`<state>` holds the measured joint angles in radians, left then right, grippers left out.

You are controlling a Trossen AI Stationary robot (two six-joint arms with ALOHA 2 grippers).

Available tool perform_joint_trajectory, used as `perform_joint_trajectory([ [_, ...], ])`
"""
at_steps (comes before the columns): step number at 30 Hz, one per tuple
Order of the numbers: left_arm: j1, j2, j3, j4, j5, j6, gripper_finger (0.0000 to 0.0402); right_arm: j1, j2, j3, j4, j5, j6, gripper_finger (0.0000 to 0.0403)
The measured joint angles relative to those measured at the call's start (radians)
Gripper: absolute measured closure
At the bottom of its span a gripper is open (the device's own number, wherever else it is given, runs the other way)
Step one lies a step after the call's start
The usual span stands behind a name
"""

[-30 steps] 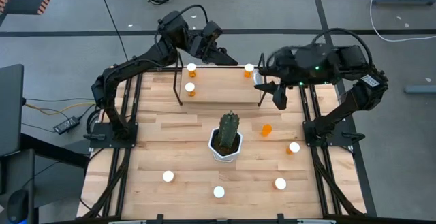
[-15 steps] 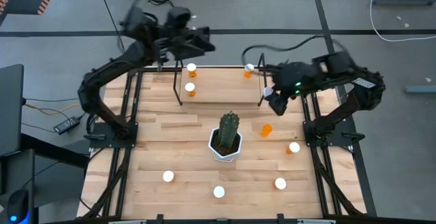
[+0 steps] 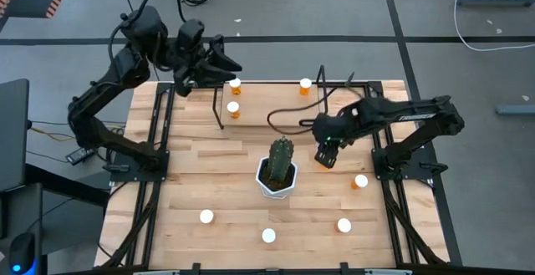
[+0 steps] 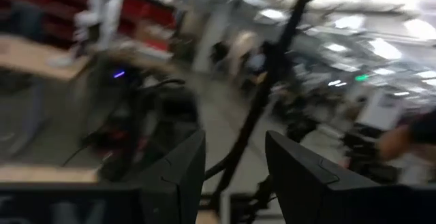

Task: Pick and place medicine bottles onto shelf by color
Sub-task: Put the orange medicine bottle on the shelf

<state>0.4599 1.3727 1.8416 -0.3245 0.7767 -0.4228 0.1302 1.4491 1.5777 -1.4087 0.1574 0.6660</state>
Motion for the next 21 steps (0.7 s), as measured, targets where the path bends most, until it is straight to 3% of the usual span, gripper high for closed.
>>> perform_joint_trajectory([
  [5,0.000,-0.021,0.000,-0.143,-0.032,0.061,0.0251,0.004,0.000,-0.149,0.060,-0.077,0.004,0.0186],
  [9,-0.007,-0.021,0.000,-0.147,-0.032,0.056,0.0253,0.004,-0.019,-0.268,0.116,-0.099,0.006,0.0186],
  [15,-0.010,-0.020,0.000,-0.146,-0.032,0.049,0.0246,0.004,-0.134,-0.488,0.290,-0.106,0.075,0.0186],
  [21,-0.010,-0.019,0.000,-0.145,-0.031,0.016,0.0247,0.003,-0.235,-0.648,0.351,-0.107,0.120,0.0186],
])
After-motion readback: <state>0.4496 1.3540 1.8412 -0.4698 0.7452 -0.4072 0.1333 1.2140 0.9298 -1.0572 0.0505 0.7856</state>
